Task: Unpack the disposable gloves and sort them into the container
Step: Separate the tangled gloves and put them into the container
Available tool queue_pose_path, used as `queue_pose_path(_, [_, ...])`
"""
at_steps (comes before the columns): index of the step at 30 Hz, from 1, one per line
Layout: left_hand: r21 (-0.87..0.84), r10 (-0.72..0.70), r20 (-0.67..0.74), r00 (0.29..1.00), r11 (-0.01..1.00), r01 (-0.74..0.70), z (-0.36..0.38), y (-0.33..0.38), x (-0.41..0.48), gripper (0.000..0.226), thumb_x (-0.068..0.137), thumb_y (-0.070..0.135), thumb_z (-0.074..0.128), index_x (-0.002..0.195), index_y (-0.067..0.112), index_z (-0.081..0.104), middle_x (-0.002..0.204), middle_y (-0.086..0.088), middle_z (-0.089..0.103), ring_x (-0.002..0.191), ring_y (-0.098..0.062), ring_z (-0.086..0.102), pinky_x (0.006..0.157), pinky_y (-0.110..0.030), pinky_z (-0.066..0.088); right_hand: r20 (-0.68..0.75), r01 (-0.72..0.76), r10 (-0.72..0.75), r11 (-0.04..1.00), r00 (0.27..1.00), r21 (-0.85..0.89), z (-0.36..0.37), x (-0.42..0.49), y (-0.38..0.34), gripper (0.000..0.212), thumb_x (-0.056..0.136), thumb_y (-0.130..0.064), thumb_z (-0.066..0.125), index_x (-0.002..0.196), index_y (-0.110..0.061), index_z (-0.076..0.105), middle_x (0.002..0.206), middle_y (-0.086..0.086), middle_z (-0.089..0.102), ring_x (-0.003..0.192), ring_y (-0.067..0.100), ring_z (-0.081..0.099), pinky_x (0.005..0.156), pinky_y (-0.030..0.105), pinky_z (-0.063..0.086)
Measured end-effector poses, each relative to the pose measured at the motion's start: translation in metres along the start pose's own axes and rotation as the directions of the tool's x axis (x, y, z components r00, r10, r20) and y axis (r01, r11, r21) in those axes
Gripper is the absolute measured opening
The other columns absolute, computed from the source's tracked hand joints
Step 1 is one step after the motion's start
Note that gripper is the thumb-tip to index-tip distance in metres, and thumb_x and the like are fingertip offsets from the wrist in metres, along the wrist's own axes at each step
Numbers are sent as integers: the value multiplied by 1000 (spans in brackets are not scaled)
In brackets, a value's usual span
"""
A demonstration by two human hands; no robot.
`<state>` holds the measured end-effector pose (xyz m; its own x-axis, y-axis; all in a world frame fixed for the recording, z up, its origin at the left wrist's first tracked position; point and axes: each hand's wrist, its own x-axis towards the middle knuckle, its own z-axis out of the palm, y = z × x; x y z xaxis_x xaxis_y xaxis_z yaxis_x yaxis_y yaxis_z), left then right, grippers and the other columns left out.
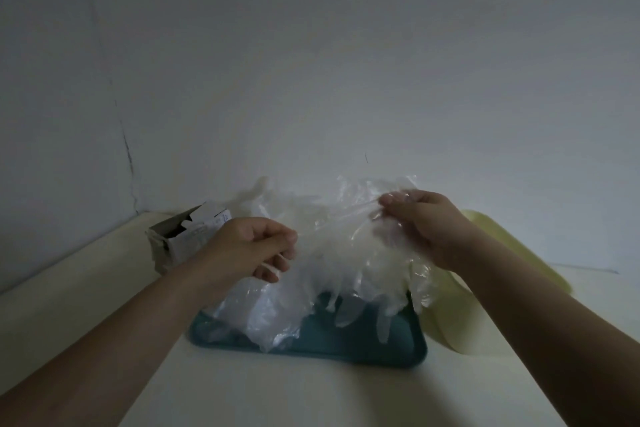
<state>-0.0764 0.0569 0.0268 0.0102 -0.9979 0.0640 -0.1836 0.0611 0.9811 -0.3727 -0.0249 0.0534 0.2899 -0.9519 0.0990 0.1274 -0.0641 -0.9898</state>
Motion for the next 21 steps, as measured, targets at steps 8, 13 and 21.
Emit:
queue_pose_path(8, [-33,74,-43,996,997,-76,58,33,27,47,74,47,91,110,22,76,103,2,80,94,-16,75,80,-34,62,92,64,-59,997,994,-48,15,-7,-8,27,85,-17,82,97,6,74,90,25,70,80,35,66,81,45,58])
queue_pose_path(13, [7,116,7,993,993,-116,88,52,42,12,97,27,73,100,18,80,73,-3,71,66,-13,65,67,-30,57,-71,65,-82,974,994,-215,-17,-25,-43,32,89,-30,79,79,0,70,53,7,57,40,17,46,44,21,42])
queue_pose_path(21, [-105,92,109,990,991,-81,106,73,56,19,102,23,64,101,8,75,101,-9,78,101,-29,76,80,-37,62,-279,-51,-142,808,950,-586,-116,-4,-58,29,94,-37,75,93,-8,73,75,10,78,39,14,34,40,20,29])
